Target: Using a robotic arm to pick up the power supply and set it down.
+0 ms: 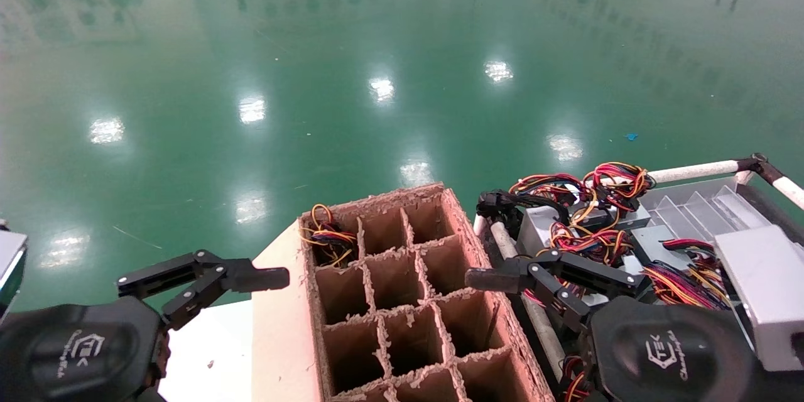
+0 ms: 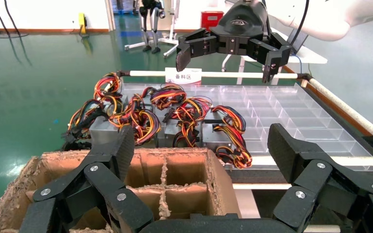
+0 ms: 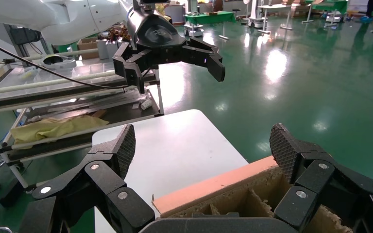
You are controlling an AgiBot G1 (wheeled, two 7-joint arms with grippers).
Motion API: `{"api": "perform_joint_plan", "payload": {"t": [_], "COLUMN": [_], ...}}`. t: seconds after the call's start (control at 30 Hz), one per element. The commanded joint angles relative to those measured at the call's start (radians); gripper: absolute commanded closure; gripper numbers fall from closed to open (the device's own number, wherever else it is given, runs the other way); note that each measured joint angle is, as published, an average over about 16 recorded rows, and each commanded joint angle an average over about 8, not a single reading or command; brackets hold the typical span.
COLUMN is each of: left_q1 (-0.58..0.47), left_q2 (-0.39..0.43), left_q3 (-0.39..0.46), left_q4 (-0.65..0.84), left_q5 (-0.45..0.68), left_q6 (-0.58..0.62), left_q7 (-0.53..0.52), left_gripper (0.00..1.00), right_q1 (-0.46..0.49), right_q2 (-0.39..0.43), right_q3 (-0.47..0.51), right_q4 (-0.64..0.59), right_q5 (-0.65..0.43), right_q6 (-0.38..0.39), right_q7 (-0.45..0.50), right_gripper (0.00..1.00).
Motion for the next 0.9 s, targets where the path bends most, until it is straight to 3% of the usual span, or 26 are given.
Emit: {"api": "perform_joint_plan", "payload": {"t": [0.03,0.9], "left_q1": [0.000,0.000], "left_q2": [0.000,0.000], "left_q3": [0.000,0.000], "left_q4": [0.000,0.000], "left_q5": [0.000,0.000], "left_q6": [0.000,0.000], "left_q7": [0.000,0.000], "left_gripper": [1.00,1.00], "right_q1": [0.000,0.000], "right_q2": [0.000,0.000], "right_q3": [0.000,0.000], "right_q4": [0.000,0.000], "right_q5": [0.000,0.000], "right_q6": [0.000,0.000], "right_q7": [0.000,0.000], "right_gripper": [0.00,0.00]}}
